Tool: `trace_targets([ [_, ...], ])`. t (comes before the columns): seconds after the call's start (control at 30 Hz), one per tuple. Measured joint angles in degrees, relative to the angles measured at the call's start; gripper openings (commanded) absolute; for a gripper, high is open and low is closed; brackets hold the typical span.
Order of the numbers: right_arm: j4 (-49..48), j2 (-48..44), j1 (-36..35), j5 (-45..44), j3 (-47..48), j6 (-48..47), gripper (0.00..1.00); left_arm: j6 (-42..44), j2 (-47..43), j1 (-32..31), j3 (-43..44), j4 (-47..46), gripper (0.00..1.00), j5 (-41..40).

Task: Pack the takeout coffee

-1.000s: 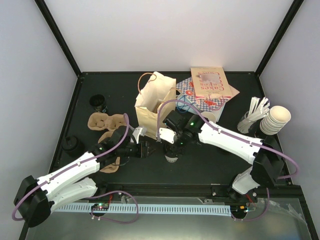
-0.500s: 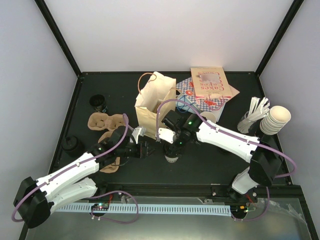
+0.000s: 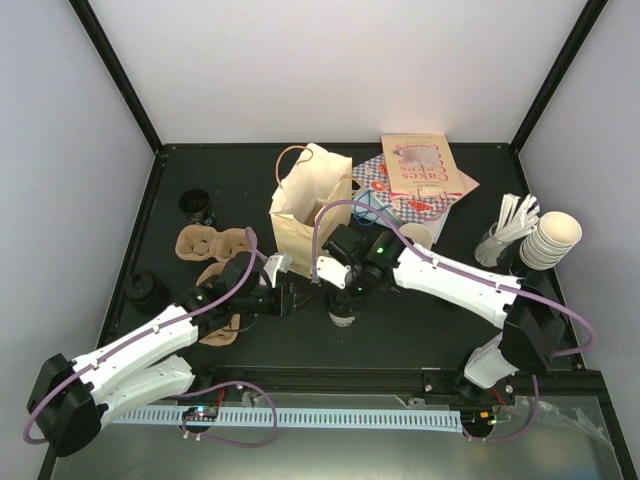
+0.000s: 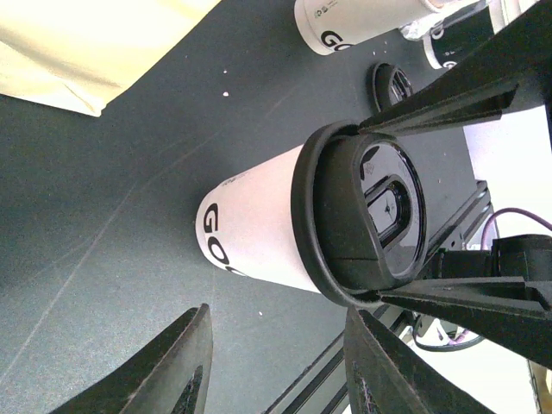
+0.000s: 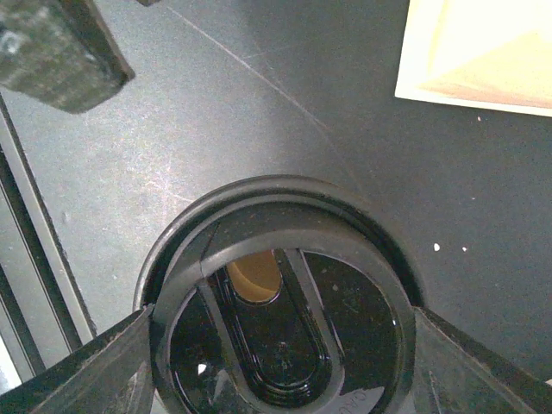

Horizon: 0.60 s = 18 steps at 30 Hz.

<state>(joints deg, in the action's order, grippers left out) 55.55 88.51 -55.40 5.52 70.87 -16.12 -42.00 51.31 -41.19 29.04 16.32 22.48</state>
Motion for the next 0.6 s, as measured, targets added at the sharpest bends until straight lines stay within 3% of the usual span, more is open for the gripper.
trace_targets([
  [0.6,-3.82,-4.61,-2.43,-4.00,-5.14,9.55,0.68,0.50,0.04,0.26,0.00,0.52,0.45,0.02],
])
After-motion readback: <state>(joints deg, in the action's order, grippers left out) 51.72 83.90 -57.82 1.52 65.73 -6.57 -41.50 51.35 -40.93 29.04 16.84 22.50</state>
